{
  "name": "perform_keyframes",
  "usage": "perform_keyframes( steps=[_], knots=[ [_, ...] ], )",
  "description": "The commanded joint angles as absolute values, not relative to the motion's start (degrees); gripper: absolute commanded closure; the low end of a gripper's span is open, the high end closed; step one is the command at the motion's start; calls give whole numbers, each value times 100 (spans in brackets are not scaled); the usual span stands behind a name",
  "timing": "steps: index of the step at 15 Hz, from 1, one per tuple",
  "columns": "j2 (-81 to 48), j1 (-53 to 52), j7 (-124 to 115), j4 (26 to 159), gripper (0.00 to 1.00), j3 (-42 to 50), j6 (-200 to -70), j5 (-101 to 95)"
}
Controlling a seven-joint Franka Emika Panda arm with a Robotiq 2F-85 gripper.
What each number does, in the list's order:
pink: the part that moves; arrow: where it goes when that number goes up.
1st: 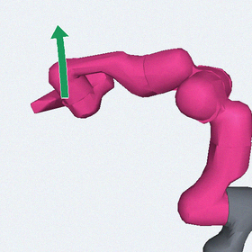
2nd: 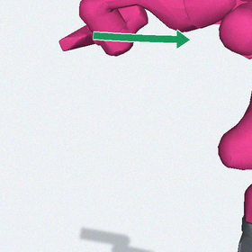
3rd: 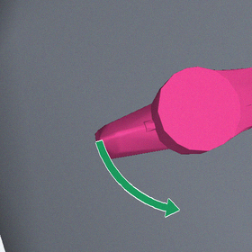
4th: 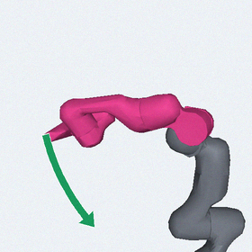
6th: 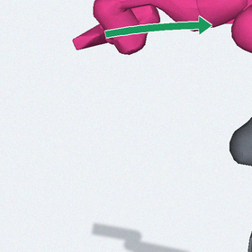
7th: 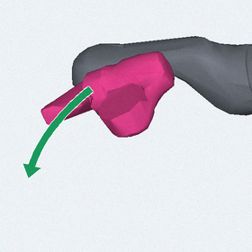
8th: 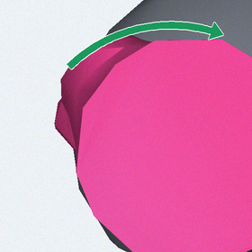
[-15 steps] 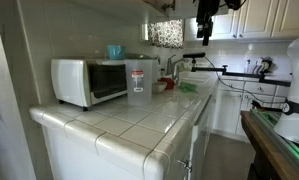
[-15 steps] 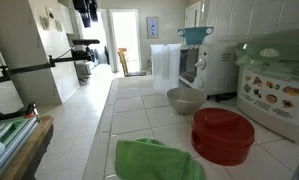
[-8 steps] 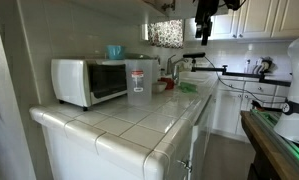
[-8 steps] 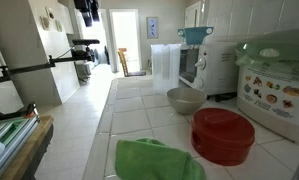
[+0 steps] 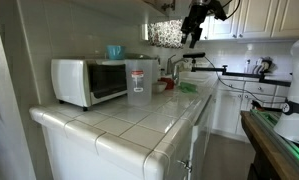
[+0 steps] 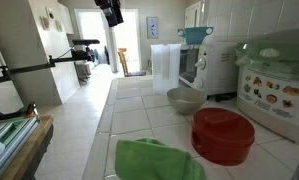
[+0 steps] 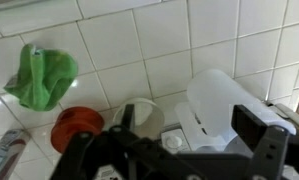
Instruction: Put the red lid on the plastic jug
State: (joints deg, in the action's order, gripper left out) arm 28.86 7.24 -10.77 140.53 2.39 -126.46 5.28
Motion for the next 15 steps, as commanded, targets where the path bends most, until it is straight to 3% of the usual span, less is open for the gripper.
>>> perform_keyframes(
  steps=[1, 8, 15],
  knots=[
    [2471, 976, -1143, 13942, 0, 247, -13117, 60],
    [1315, 1155, -1166, 13506, 0, 571, -13991, 47],
    [542, 1194, -1199, 12969, 0, 981, -13958, 289]
  ],
)
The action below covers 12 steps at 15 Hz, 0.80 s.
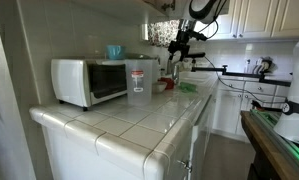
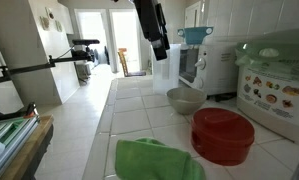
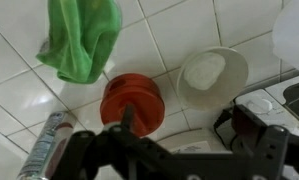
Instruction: Put the red lid on the plastic jug
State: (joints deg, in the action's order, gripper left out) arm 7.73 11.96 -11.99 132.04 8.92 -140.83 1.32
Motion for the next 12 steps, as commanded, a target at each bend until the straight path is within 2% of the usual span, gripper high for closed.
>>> perform_keyframes(
  steps=[1, 6, 12],
  knots=[
    [462, 1208, -1153, 12902, 0, 1019, -13889, 258],
    [189, 1172, -799, 12588, 0, 1119, -13420, 495],
    [346, 1168, -1288, 12834, 0, 1061, -13840, 102]
  ],
)
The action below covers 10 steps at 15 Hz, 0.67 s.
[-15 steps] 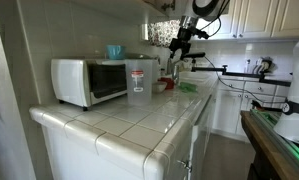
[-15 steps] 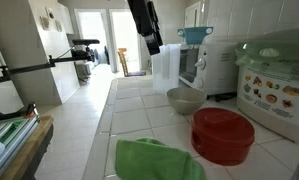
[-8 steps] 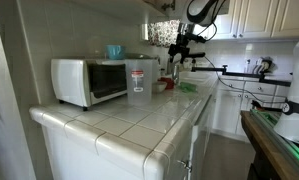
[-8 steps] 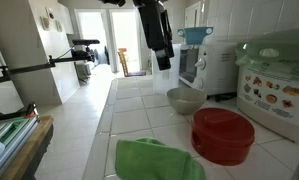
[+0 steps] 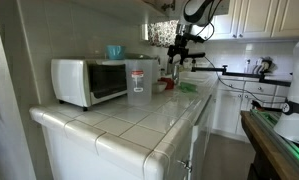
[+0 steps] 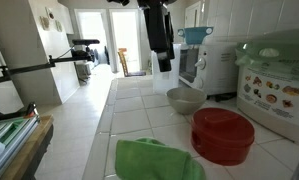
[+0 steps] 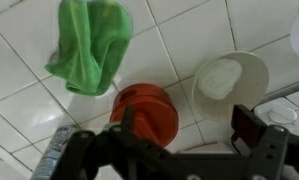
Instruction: Put the red lid on the plastic jug
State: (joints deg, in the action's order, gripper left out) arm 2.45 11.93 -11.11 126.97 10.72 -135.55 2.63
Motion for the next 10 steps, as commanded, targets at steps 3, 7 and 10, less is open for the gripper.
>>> perform_keyframes(
  steps=[3, 7, 10],
  knots=[
    [201, 1211, -1181, 12800, 0, 1096, -14169, -56],
    [-121, 1262, -931, 12655, 0, 1211, -14243, 25],
    [-441, 1304, -617, 12437, 0, 1282, -14033, 209]
  ],
)
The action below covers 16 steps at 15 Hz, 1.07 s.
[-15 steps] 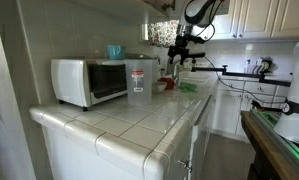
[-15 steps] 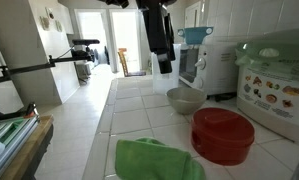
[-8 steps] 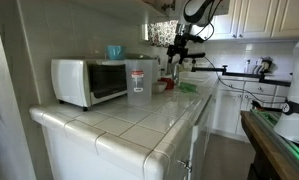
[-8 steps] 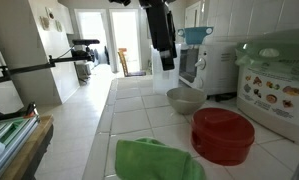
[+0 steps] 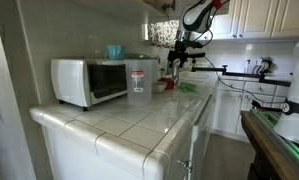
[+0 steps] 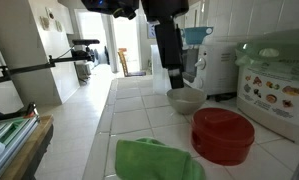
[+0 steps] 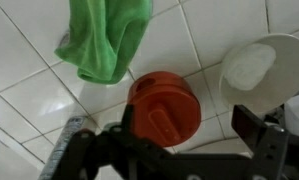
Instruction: Put the red lid on the plastic jug
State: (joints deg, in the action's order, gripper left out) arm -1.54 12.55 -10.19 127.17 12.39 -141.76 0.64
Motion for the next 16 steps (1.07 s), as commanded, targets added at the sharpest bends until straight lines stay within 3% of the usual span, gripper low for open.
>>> perform_keyframes(
  steps=[1, 11, 16],
  knots=[
    [-542, 1318, -485, 12356, 0, 1293, -13982, 255],
    [-1556, 1478, 216, 11207, 0, 1265, -13527, 123],
    [-1502, 1414, -88, 11322, 0, 1303, -13620, 63]
  ],
)
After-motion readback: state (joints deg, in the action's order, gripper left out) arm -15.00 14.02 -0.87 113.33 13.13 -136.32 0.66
